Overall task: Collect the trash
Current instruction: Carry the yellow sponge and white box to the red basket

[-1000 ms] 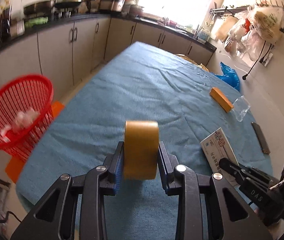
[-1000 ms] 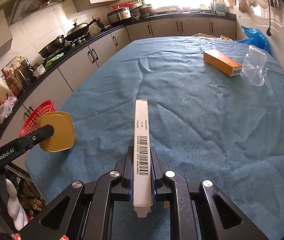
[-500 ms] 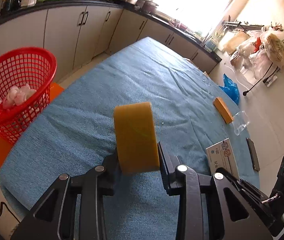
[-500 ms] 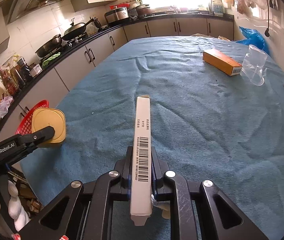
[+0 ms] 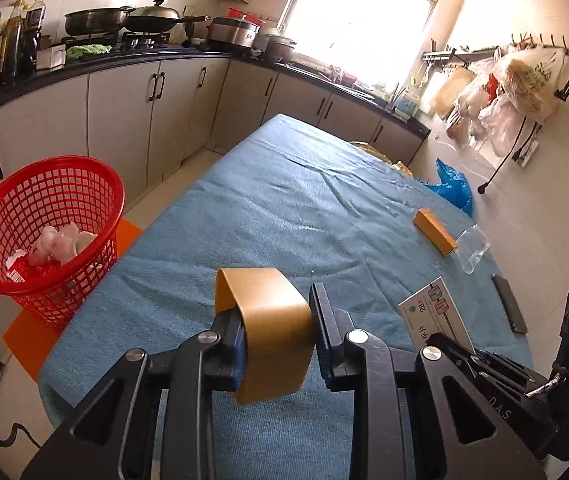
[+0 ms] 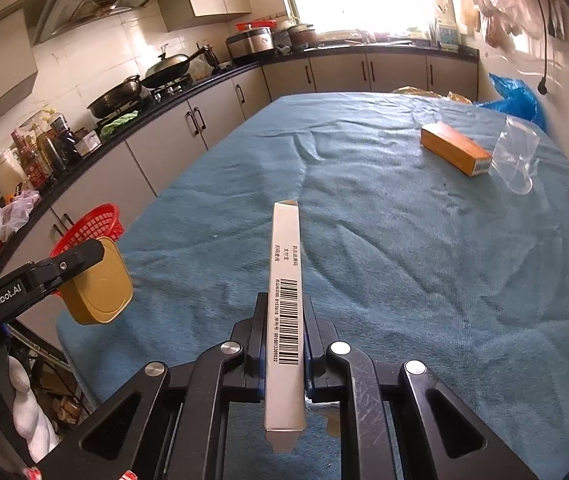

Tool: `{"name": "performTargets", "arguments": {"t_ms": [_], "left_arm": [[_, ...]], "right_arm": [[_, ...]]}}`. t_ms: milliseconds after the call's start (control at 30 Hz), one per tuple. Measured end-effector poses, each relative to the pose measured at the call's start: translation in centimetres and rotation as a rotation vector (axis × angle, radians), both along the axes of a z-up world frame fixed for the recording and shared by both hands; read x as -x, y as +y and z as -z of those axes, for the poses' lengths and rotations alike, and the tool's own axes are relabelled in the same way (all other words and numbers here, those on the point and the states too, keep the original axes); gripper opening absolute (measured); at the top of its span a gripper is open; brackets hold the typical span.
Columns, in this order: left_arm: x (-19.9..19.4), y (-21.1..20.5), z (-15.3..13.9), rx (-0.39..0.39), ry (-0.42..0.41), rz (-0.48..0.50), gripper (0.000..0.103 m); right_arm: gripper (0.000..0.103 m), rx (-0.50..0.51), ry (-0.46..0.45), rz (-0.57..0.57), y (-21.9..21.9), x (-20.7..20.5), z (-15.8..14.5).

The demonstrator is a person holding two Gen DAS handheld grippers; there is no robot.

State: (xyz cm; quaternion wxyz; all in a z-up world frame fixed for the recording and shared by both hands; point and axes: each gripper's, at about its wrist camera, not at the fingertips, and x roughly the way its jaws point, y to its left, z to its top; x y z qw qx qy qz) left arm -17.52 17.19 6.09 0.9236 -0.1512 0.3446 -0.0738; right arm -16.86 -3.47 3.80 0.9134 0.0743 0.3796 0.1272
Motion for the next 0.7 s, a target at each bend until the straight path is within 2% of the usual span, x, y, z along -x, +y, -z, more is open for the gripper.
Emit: {"name": "performTargets", "arguments": {"t_ms": [267, 700], "left_arm": [[1.2, 1.4, -1.4, -0.009, -0.026, -0.028, 0.026], [2.2, 4.9, -2.7, -0.048, -0.023, -0.116, 0.026]], "right_arm": [[0.014, 0.019, -0.029, -0.045, 1.5, 0.6, -1.5], [0.014, 0.045, -0.062, -0.120, 4.7, 0.6, -3.4]]}}
